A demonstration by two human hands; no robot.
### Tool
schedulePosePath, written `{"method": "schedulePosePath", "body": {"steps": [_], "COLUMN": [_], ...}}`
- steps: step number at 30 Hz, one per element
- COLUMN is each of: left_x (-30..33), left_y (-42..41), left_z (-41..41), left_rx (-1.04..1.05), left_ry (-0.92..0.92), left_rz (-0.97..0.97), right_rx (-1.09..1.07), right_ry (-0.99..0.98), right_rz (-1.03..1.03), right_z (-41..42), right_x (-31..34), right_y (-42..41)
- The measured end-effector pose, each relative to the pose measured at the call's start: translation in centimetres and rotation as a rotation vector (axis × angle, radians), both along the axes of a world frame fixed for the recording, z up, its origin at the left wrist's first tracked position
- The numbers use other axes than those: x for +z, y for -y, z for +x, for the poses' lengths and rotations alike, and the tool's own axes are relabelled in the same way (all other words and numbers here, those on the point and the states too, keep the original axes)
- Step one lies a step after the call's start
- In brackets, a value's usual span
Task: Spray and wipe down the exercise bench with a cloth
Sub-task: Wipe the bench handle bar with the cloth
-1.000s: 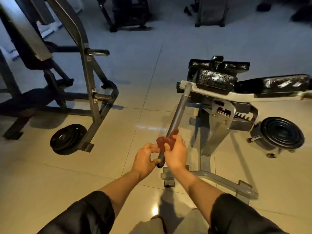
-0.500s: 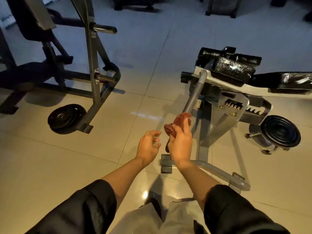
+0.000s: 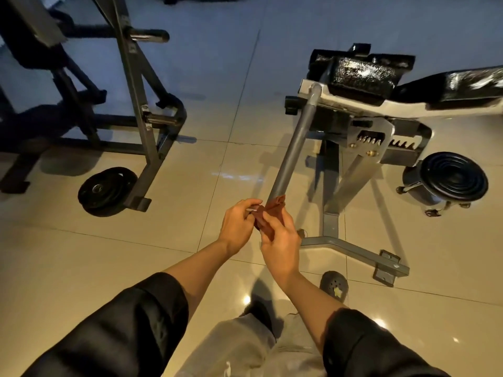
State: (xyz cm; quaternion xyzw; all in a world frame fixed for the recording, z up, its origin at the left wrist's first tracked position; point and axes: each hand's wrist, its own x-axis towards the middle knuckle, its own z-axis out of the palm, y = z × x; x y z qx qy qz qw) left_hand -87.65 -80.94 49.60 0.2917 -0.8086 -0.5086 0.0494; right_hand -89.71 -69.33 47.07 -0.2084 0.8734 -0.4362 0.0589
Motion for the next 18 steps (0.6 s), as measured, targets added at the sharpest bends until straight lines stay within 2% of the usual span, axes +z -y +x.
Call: {"method": "schedulePosePath", "body": {"steps": [3,6,9,12,16,18], "left_x": [-0.3,0.1,1.0,1.3,3.1,4.7], "left_y": [0.3,0.9,0.9,1.2,1.8,1.6], "left_z": [0.6,0.3,-0.1,0.0,-0.6,-1.6], "left_rx": [0.013,0.050,0.076,0.084,0.060,0.015], "left_ry": [0.018,-0.008,-0.027,-0.038,-0.130,-0.203], "left_rz": [0.014,0.019,0.028,0.007,-0.002,0.026], "right_rx": [-0.053,-0.089,0.134,0.245,0.023,-0.011], "right_ry": [0.042,-0.016,-0.134,-0.102,-0.098,-0.066], "right_rz": [-0.040,-0.069,0.098,0.266,0.010,-0.094], "right_z": [-1.2,-2.8,-1.3,0.4,-1.8,-4.0], "right_x": [1.4,3.0,2.0,0.2,3.6,7.1], "right_y": [-0.7,0.0,0.3,-2.3,-2.6,-0.9]}}
